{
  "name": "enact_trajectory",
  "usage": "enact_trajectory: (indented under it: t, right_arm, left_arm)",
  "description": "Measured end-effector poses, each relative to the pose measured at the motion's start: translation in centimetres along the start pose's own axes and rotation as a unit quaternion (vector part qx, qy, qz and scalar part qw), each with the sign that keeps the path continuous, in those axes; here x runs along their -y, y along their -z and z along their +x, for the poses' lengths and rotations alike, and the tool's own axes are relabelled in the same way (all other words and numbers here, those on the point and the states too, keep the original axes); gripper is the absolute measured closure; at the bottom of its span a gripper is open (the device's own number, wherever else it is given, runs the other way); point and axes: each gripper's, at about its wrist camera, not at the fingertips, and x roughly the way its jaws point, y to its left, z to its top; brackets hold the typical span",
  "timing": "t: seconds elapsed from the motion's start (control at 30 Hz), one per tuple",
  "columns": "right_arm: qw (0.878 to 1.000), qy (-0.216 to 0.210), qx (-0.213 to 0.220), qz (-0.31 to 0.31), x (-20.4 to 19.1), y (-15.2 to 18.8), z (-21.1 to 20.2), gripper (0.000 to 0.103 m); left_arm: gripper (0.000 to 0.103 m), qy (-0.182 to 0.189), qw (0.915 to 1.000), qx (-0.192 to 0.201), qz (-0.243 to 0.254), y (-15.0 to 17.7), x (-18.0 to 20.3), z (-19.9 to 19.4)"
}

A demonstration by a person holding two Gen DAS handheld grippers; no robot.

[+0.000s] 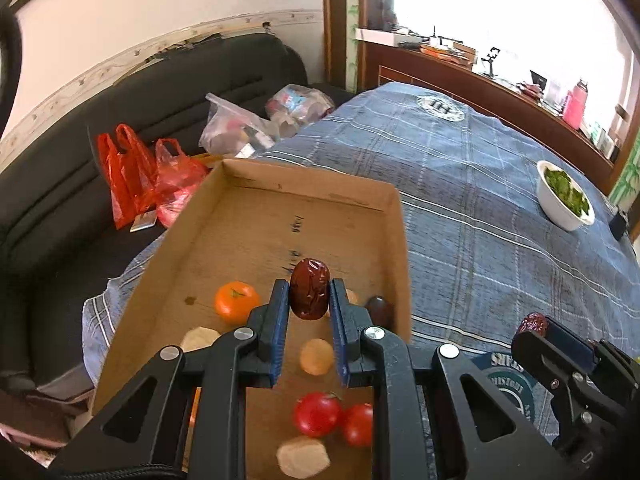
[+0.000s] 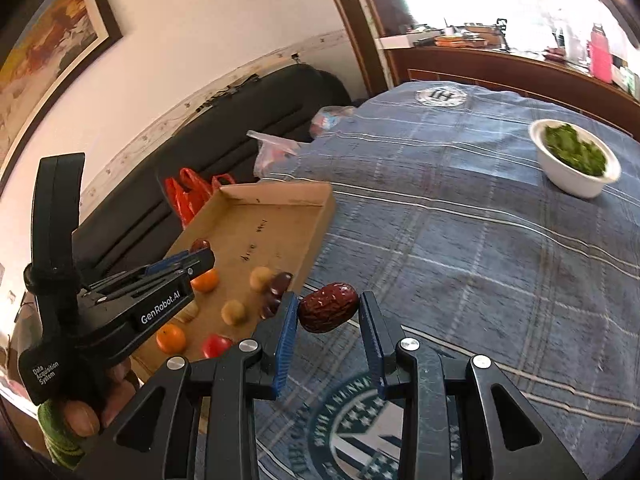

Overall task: Organize fruits
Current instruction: 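Carry the red date over the tray with the left tool while the right carries its date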

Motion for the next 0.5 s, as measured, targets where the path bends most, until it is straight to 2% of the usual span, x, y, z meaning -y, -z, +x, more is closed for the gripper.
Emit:
enact_trajectory:
  t: [0.23,0.5]
  right_arm:
    - [1.0,-0.021,-0.013,-0.012,-1.8,-1.9,2.7,0.072]
    - [0.998,-0.047,-0.026,-0.037,-4.8,-5.4,7.2,0.072]
  left_arm:
    - [0.085,0.0,0.9995,-0.017,-0.027,-1.6,-3.0,1.7]
    - [0.085,-0.022,0.9977,-0.032,-0.055,-4.5,-6.6,4.3]
